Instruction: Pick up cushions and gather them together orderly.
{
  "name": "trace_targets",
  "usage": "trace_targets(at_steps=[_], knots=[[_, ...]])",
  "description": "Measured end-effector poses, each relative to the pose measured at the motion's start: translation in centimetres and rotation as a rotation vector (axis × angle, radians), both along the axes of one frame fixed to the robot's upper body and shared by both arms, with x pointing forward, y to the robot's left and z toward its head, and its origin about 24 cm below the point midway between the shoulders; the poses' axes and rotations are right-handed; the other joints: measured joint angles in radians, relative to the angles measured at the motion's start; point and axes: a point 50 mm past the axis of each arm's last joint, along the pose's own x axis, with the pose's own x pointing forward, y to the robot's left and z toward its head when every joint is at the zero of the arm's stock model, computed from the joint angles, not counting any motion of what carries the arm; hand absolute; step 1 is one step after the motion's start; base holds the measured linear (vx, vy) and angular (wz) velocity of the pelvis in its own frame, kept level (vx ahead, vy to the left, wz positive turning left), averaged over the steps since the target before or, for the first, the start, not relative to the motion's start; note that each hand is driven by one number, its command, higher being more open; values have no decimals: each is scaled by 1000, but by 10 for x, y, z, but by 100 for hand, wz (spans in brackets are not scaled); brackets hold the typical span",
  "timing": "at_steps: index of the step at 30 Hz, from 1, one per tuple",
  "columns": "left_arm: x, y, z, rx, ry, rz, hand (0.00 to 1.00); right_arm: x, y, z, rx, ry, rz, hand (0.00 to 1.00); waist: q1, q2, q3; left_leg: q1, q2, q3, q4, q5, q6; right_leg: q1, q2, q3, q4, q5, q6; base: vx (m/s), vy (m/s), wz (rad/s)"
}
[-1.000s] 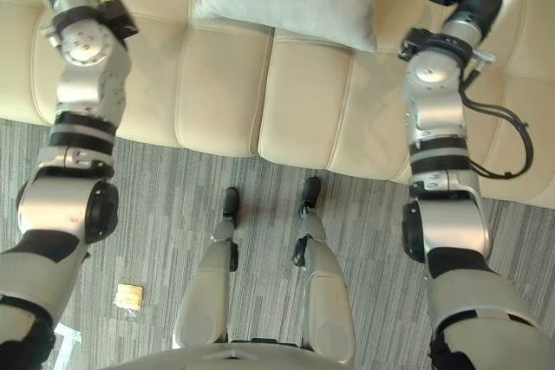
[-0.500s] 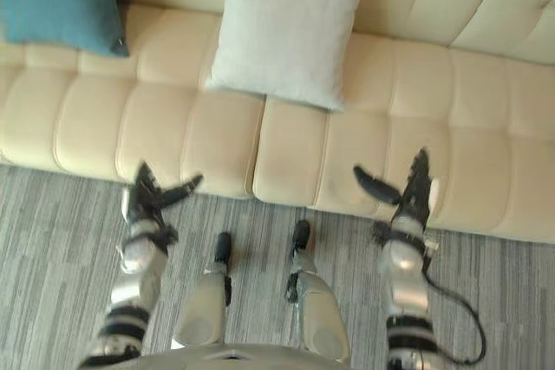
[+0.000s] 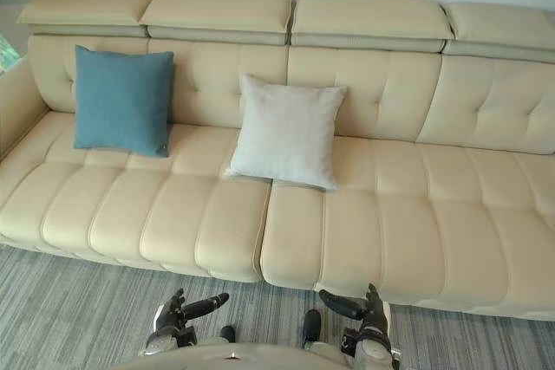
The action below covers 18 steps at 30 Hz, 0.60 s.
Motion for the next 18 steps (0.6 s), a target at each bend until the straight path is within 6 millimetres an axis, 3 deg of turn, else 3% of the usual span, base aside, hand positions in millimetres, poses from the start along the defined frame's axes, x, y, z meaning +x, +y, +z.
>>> trace_targets(at_steps=[9,14,16,17,18], knots=[[-5,-1,-4,23,44,-61,100,-12,1,-10,27,79,-30,100,-2,-10,-22,47,0,31,-16,-5,0,22,-3,27,0,-7,12,39,41,-9],[-2,3,-3,36,48,-75,100,2,9,-9,37,67,19,100,-1,-21,-12,14,11,74,58,-45,-4,-13,12,73,14,0,20,9,32,-29],[5,5,-1,44,35,-81,100,11,13,-7,43,48,32,100,0,-31,-5,-25,21,97,119,-63,3,-48,14,86,38,17,35,-56,30,-42],[10,4,0,44,23,-75,100,25,15,-3,37,15,60,100,16,-22,8,-46,59,142,132,-58,20,-64,26,88,42,35,98,-104,-28,-47],[18,1,2,36,4,-80,100,33,17,0,38,-3,66,100,16,-14,23,-42,77,146,133,-53,13,-111,12,16,264,-110,39,-101,-54,-29]])
